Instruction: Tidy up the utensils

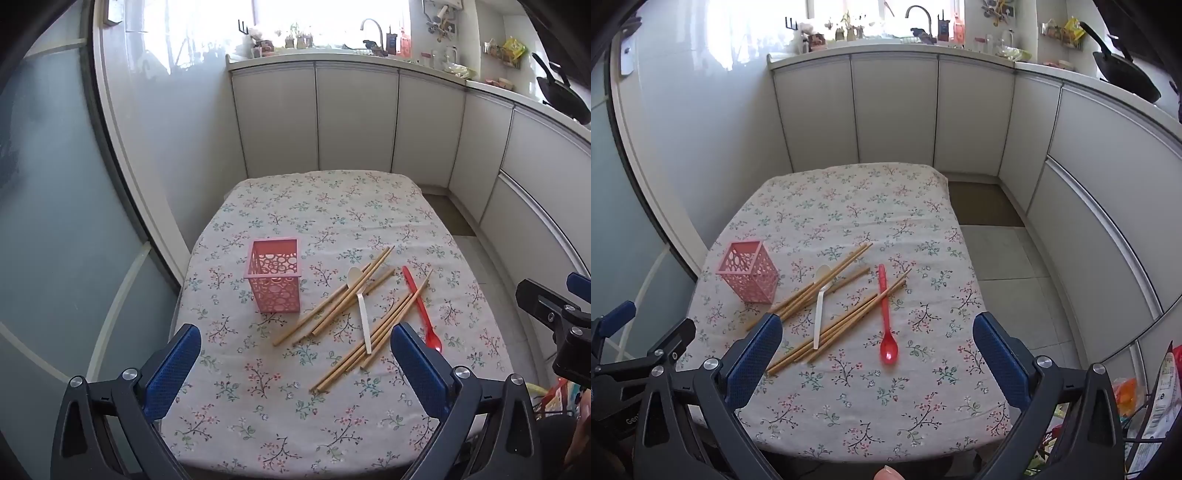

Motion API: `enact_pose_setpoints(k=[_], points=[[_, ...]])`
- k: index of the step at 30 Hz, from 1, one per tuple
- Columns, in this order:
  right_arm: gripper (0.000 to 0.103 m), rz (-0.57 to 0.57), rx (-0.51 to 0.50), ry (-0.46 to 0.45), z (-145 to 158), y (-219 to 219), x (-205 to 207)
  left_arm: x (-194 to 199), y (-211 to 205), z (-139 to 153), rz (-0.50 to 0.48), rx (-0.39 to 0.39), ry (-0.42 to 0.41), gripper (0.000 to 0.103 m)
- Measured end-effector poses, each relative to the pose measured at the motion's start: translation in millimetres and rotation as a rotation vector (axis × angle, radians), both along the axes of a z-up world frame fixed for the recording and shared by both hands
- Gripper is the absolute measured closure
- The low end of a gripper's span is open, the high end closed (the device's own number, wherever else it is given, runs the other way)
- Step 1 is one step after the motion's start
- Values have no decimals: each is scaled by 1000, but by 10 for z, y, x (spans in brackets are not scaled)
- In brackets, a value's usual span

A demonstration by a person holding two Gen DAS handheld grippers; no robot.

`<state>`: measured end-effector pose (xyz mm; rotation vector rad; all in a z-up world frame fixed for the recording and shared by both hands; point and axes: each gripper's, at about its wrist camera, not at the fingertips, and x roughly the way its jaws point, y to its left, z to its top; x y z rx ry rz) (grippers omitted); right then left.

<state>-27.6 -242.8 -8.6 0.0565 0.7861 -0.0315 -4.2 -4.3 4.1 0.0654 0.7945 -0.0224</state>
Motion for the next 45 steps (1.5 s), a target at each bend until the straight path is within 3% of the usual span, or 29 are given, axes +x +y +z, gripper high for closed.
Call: enact_pose_setpoints(k=[13,45], points=[[0,-11,-16,-55,88,-6,-112,-30,-24,29,5,-2,-16,0],[0,-12,-10,-60,106,-6,-119,-66,-90,75,-1,2,-23,0]])
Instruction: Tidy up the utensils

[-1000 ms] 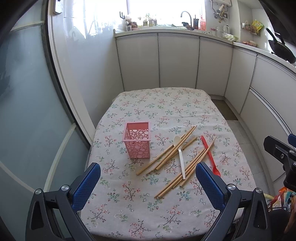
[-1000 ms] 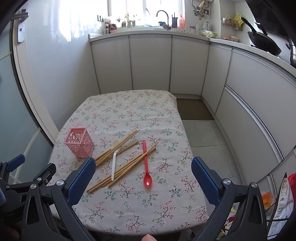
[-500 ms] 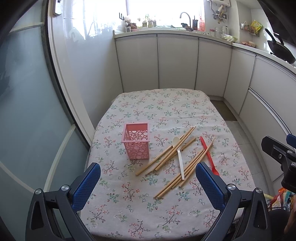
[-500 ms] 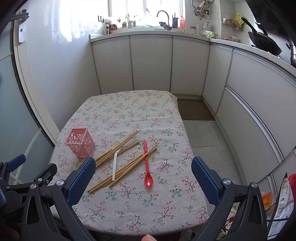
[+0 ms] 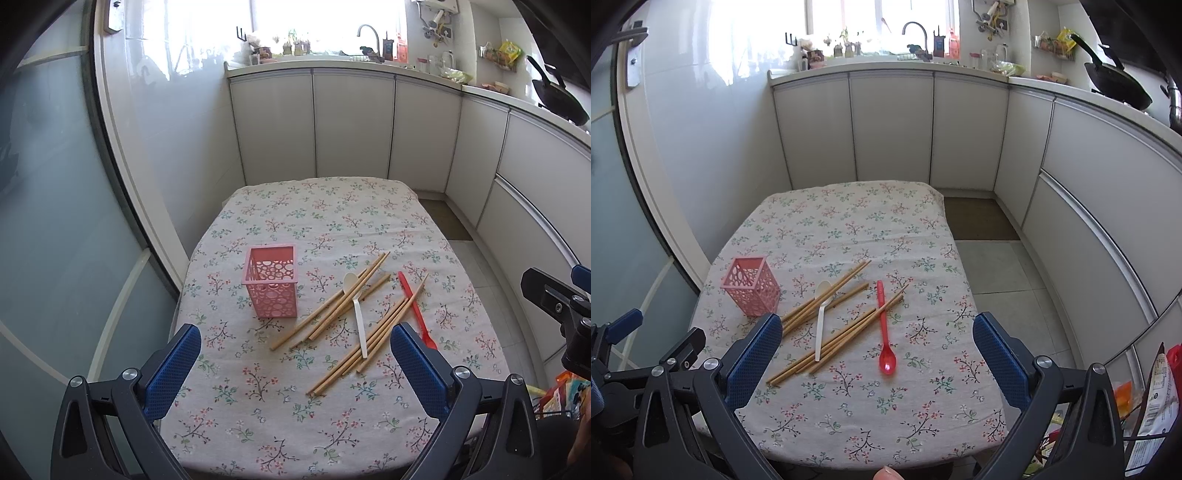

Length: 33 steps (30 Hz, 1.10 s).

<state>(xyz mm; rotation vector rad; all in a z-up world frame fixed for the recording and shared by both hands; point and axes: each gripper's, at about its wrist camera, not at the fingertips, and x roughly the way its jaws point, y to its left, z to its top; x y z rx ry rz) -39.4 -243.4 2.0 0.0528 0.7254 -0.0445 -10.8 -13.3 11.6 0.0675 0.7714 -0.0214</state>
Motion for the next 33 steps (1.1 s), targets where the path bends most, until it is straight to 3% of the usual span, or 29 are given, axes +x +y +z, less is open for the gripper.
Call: enact_pose_setpoints(k=[33], points=[[0,-5,-5,11,0,-22,38,46,-6,20,-4,0,-1,0]])
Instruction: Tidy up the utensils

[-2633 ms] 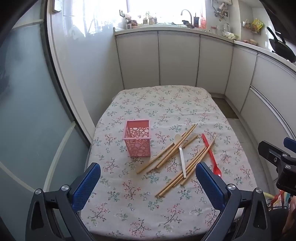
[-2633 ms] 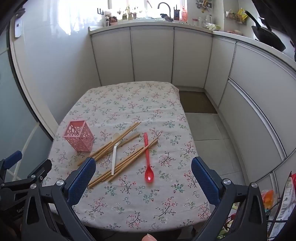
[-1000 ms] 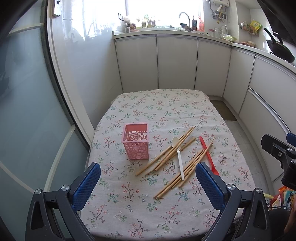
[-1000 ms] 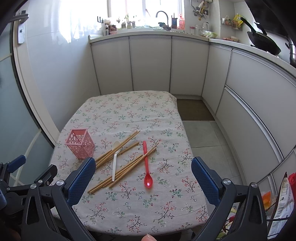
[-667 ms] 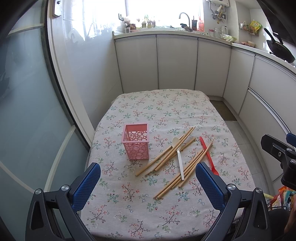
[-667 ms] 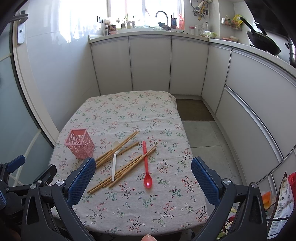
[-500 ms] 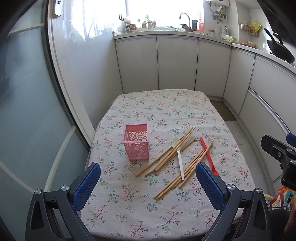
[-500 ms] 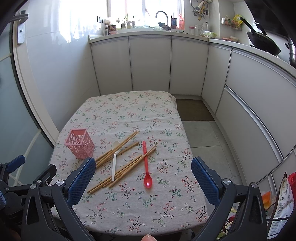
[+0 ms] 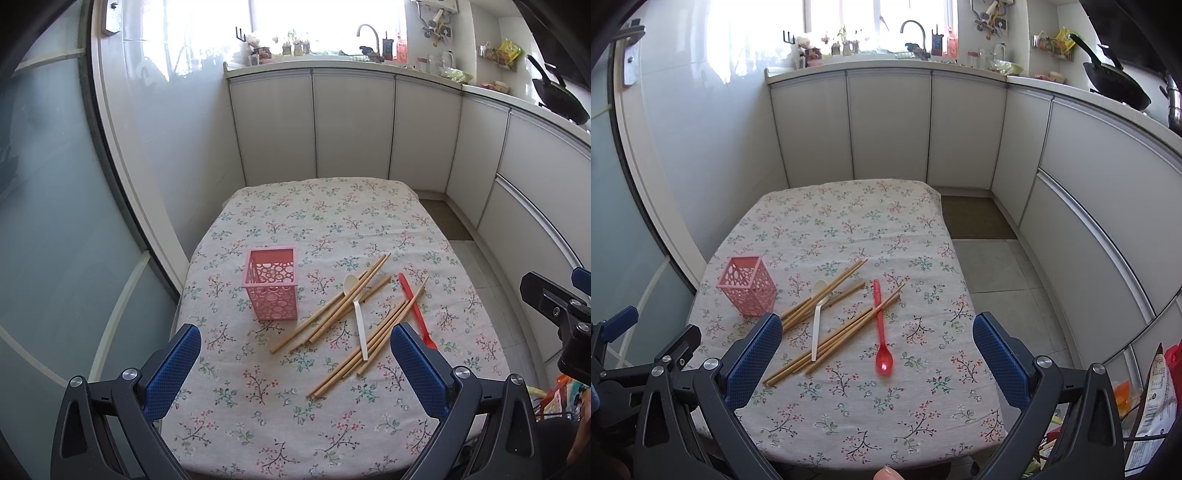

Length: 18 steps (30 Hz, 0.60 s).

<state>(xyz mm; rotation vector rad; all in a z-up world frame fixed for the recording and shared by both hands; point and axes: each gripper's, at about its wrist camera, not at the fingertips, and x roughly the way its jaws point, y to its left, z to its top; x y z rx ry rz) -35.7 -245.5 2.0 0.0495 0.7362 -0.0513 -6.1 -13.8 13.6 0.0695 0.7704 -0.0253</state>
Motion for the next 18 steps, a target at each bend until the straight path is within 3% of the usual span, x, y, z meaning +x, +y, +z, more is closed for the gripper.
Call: enact_pose_setpoints(k=[10,14,18], points=[[0,28,95,115,-11,-205,501,475,-126,-43,-142,-22,52,0],[0,29,101,213,-148,-298,926,880,-272,-146,-226,-41,138,0],[0,-15,162,315,-464,-496,1352,1330,-384,-408,-227,-101,244,0]])
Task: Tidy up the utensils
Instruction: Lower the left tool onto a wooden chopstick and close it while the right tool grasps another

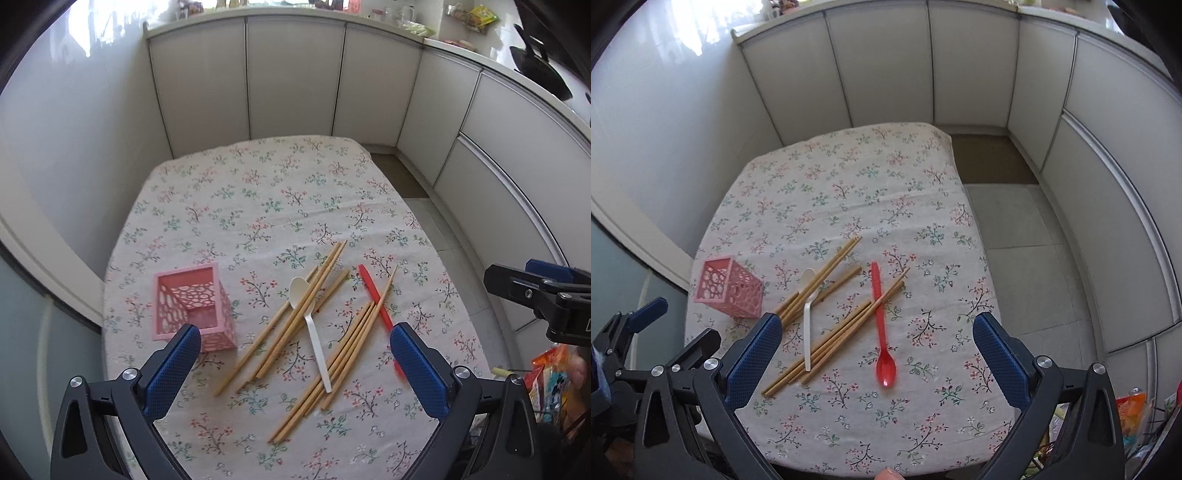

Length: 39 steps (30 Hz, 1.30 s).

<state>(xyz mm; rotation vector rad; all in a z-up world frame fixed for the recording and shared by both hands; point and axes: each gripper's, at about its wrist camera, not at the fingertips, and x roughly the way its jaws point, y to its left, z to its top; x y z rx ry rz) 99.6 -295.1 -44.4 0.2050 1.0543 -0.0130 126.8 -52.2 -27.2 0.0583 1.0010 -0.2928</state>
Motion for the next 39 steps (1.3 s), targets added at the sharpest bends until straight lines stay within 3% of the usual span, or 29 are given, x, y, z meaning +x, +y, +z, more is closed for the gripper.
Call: enact_pose_setpoints(k=[2,5,7,12,14,21,26,39], points=[[0,-26,30,42,-216,-114,154,185,-23,-173,15,-45,56,3],[0,-68,39,121,-610,-268,319,405,-59,-416,12,-113,117,18],[5,-75,32,185,-833,-342,436,574,-86,-588,10,-158,143,23],[14,-80,96,263,-1158,-491,709,977,-218,-992,-3,-197,211,59],[17,-95,159,295,-1284,-550,786,1071,-291,-1097,-18,-199,219,64],[33,-146,303,366,-1603,-651,956,1278,-501,-1362,-46,-145,231,77],[41,-160,323,381,-1713,-650,1043,1442,-551,-1503,-50,-120,242,84],[68,-182,409,354,-1883,-578,1276,1675,-764,-1636,-76,-116,288,86]])
